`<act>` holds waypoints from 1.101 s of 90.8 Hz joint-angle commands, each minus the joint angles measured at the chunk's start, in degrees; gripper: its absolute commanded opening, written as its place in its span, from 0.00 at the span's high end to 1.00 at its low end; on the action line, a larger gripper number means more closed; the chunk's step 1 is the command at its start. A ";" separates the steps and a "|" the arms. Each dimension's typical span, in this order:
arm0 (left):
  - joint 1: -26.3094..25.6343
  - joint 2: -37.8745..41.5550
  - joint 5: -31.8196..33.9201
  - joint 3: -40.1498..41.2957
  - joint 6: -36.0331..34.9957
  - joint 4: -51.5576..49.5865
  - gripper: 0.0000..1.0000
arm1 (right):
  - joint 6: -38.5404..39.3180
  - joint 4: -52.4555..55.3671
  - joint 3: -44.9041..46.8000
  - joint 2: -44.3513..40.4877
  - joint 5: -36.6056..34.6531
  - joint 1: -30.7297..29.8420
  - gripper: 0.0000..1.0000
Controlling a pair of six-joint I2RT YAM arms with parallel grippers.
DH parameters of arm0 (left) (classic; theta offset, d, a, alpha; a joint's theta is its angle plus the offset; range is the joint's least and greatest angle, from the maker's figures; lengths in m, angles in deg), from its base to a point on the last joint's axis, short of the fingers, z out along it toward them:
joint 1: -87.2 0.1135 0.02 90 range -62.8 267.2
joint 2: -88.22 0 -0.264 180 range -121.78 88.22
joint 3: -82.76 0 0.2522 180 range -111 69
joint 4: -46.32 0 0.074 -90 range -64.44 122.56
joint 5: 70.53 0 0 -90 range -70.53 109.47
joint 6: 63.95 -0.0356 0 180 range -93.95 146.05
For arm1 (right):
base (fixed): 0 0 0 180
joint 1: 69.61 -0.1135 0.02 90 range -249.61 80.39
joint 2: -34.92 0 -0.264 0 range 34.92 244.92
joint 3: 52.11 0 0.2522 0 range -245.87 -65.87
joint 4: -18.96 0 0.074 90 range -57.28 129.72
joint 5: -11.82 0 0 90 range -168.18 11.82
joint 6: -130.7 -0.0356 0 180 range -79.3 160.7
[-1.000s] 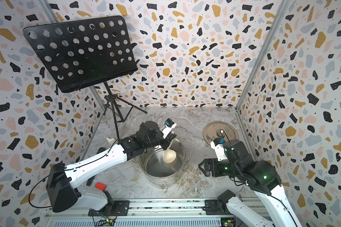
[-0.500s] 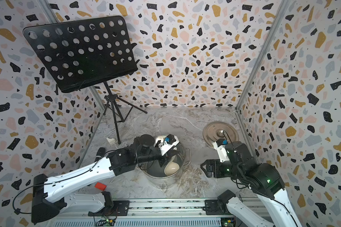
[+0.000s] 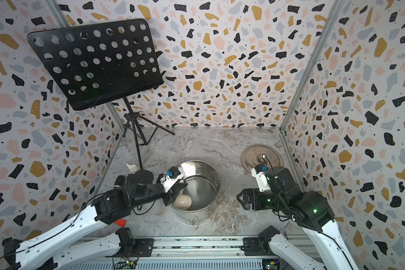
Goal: Stir the soup with a spoon
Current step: Stir the soup in the pan with a stick.
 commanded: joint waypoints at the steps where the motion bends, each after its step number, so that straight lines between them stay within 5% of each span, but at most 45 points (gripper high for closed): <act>1: 4.32 -2.04 4.56 0.81 1.31 4.07 1.00 | 0.41 -0.85 -1.53 0.83 0.77 -0.07 0.10; 27: 9.01 -17.57 4.95 -9.47 -2.29 10.03 1.00 | 0.07 -0.86 -1.88 0.33 0.94 -0.07 0.10; 60: 4.42 -34.05 -1.90 -21.74 -1.10 14.98 1.00 | -3.61 -0.53 -2.54 -0.31 -4.57 -0.08 0.00; 100: -7.75 -31.22 -5.70 -20.64 -2.31 13.11 1.00 | -5.55 0.73 -2.49 -1.93 -9.19 -0.08 0.00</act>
